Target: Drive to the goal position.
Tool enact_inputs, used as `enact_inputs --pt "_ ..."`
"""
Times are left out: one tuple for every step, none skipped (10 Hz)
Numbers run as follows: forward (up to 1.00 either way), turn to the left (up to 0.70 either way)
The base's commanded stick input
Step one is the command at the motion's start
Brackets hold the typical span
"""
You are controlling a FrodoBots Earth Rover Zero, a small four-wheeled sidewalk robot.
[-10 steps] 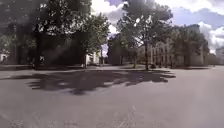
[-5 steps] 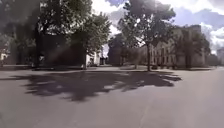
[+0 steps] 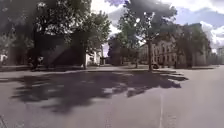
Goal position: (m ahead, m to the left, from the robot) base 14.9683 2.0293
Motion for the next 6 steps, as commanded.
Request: enact_inputs --pt "0.85 0.01" --pt "0.85 0.01" --pt "0.85 0.01" --pt "0.85 0.01" --pt "0.85 0.01" --pt "0.85 0.01"
